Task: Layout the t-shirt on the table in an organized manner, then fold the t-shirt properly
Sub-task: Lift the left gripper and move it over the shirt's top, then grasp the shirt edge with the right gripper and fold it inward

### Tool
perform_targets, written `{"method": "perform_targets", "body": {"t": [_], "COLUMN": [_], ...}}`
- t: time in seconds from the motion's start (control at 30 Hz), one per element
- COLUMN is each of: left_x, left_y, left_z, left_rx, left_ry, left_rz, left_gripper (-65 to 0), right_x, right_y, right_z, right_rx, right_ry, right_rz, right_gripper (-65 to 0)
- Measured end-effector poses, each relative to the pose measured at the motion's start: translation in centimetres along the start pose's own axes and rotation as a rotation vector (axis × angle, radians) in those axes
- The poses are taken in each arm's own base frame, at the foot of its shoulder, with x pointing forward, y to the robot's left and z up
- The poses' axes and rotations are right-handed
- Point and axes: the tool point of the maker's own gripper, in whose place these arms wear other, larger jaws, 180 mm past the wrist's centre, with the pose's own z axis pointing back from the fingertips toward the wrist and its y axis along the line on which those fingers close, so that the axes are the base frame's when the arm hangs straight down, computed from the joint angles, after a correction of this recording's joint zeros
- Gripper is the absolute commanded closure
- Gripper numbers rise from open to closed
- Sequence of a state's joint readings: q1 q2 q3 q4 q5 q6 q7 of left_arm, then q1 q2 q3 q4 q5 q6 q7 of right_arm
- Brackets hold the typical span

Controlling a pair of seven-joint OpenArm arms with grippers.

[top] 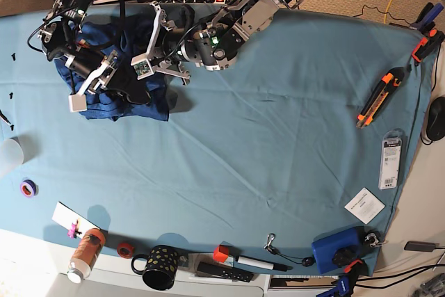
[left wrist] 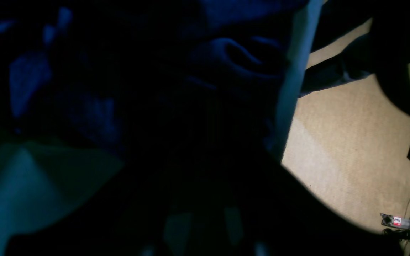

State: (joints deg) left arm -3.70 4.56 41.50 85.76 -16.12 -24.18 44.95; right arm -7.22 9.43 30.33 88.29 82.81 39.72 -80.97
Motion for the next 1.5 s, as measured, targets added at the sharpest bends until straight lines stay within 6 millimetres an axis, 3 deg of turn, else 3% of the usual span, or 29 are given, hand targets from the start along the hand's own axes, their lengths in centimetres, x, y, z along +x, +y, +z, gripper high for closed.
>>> {"method": "perform_targets", "body": {"t": [0.17,0.33,0.47,0.67,0.87,1.0,1.13,1.3,1.4,1.5], "left_x": [0.0,0.0,0.4,0.5,0.5,-0.1,-0.6,-1.4,-1.3,-0.8], "left_y": [0.0,0.0,0.0,0.0,-0.3,0.0,0.3,0.9,1.0,0.8], "left_z": [0.0,0.0,0.0,0.0,0.0,0.3,0.4,0.8,0.9,0.8], "left_rx": [0.000,-0.001,0.000,-0.001,-0.019,-0.017,-0.010,0.002,0.005,-0.001], "left_ry": [0.000,-0.001,-0.024,-0.026,-0.031,-0.021,-0.011,-0.015,-0.023,-0.041], "left_rz": [0.000,-0.001,-0.001,-0.001,-0.004,-0.009,-0.007,-0.007,-0.007,-0.007], "left_gripper": [-3.2,-3.2,-3.2,-3.2,-3.2,-3.2,-3.2,-3.2,-3.2,-3.2], "right_x": [0.7,1.8,2.1,3.6,3.0,3.2,4.4,6.5,5.8,3.7], "right_y": [-0.6,-1.6,-1.6,0.2,2.9,2.9,1.9,4.5,5.7,4.4], "right_z": [1.0,2.8,2.8,0.1,-4.0,-5.1,-3.7,0.2,2.5,4.4], "right_rx": [-0.027,-0.076,-0.075,0.004,0.111,0.091,0.002,-0.085,-0.170,-0.322], "right_ry": [-0.036,-0.097,-0.104,-0.085,0.013,0.057,0.098,0.090,0.138,0.245], "right_rz": [-0.003,-0.006,-0.001,0.048,0.101,0.148,0.250,0.484,0.614,0.674], "right_gripper": [-23.6,-2.5,-0.3,-0.3,-0.3,-0.2,-0.2,0.0,0.0,0.0]}}
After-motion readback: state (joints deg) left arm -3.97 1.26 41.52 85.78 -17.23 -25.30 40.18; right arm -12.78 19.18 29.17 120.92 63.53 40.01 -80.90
